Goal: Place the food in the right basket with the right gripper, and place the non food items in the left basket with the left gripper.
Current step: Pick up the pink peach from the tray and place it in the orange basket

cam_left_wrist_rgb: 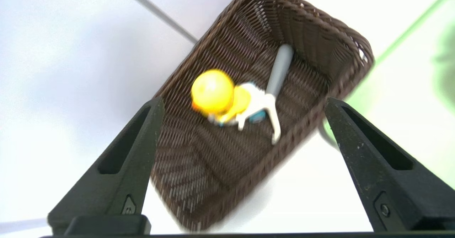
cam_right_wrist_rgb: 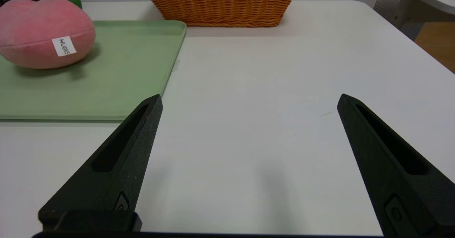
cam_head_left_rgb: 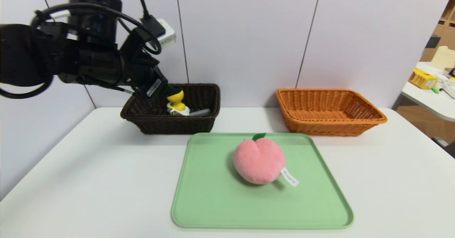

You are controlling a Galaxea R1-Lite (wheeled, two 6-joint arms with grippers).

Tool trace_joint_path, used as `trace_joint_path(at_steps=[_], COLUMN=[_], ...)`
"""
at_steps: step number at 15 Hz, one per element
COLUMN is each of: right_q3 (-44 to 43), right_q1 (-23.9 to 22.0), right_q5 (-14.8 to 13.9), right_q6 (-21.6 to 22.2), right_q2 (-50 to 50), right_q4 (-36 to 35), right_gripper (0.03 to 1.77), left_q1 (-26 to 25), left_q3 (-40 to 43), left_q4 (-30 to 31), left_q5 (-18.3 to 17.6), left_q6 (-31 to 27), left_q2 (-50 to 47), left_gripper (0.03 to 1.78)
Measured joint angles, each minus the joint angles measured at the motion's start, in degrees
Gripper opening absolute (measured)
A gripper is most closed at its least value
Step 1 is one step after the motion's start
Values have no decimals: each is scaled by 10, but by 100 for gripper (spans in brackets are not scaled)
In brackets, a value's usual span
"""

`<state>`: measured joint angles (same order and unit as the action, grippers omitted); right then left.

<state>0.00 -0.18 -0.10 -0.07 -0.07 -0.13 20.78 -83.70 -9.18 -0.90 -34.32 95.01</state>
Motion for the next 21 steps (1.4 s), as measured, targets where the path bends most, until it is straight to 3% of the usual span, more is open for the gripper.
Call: trace_joint_path(at_steps=[6,12,16,19,21], right_q3=[0,0,0,0,0], right_q1=[0,0,0,0,0], right_q5=[0,0,0,0,0], right_q6=[0,0,0,0,0], right_q2=[0,0,0,0,0], right_q4=[0,0,0,0,0], right_gripper=[170,170,170,170,170], left_q1=[-19,-153,-229,-250,-254], left_q3=[227,489,616,690,731], left_q4=[1,65,81,87,112], left_q5=[17,-2,-14,-22,-49], left_q6=[66,138,166,172,175], left_q2=[-286,-547,-685,-759,-780], left_gripper=[166,168,169,169,169])
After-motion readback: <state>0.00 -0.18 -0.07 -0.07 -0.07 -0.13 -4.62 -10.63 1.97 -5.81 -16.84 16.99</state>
